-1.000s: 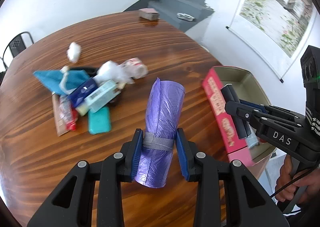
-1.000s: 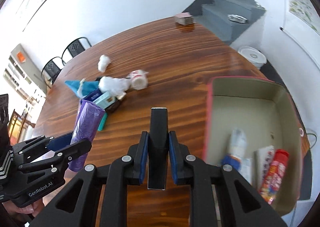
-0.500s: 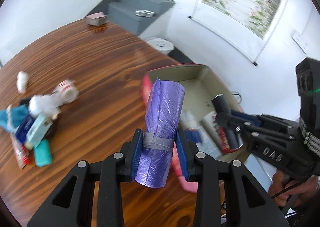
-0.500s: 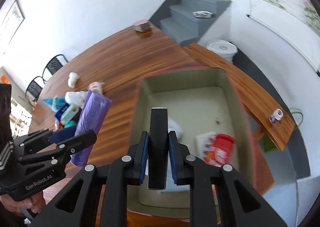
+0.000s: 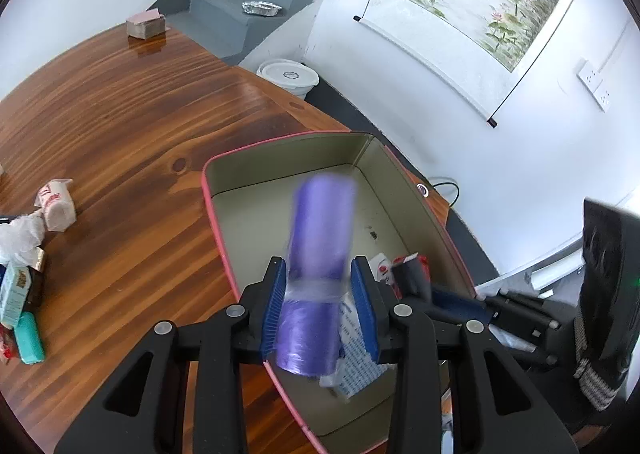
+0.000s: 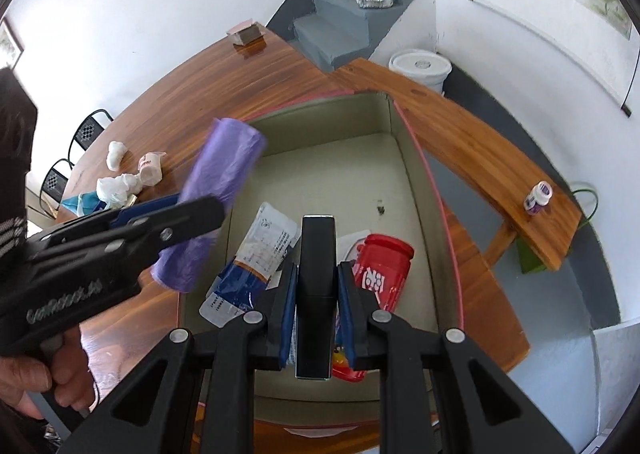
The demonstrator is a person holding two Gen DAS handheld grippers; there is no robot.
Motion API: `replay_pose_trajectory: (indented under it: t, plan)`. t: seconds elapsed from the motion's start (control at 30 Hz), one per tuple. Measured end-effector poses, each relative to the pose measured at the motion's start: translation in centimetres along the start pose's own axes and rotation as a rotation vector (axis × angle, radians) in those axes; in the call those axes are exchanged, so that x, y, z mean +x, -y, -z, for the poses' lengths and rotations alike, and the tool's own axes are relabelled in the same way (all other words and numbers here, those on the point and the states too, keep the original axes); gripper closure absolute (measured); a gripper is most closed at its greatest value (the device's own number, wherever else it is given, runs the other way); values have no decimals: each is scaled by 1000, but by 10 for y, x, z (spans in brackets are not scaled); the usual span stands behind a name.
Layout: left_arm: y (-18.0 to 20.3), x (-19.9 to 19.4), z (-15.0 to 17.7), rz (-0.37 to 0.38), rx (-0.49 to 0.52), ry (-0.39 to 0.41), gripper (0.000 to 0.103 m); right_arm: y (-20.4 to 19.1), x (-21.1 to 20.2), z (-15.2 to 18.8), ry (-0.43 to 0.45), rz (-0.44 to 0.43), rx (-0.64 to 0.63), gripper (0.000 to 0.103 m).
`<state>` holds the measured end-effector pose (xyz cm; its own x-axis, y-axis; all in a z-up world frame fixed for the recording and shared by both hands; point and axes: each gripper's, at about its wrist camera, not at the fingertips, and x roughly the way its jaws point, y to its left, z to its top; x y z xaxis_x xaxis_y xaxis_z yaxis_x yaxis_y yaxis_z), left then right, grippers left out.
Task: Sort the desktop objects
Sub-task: 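Open both tools to drop the purple roll and black tube into the box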
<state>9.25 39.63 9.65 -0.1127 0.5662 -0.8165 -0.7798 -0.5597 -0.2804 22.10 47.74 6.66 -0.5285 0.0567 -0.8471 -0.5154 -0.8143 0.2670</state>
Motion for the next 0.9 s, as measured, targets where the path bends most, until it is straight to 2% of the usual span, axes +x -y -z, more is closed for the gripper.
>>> replay_pose_trajectory:
  t: [0.03,0.07,0.13,0.23,0.43,0.6,0.73,0.9]
  plan:
    - [1,1,-1,0,-2,2,64,3,2,0,-4,1,10,79]
    - [2,0,-2,-2,-1,6,55,4,3,0,-7,0,16,78]
    - [3,-2,-1,-8,-1,20,45,8,3,0,-7,-4,29,63]
    - [0,-4,-1,-22,-12,22,45,7,-1,0,16,-3,26,48]
    - [-14,-10,7,-52,-52,22,45,-7,-4,-1,38,-23,19,39]
    - [-31,-27,19,-98,-71,48,45,-23,-3,-3,51,-32,-6,36]
    - [-55,-46,30,-138,-123,71,45,-48,-1,-4,57,-49,-53,35]
    - [-103,-76,49,-192,-224,111,45,-90,7,-6,56,-86,-120,33]
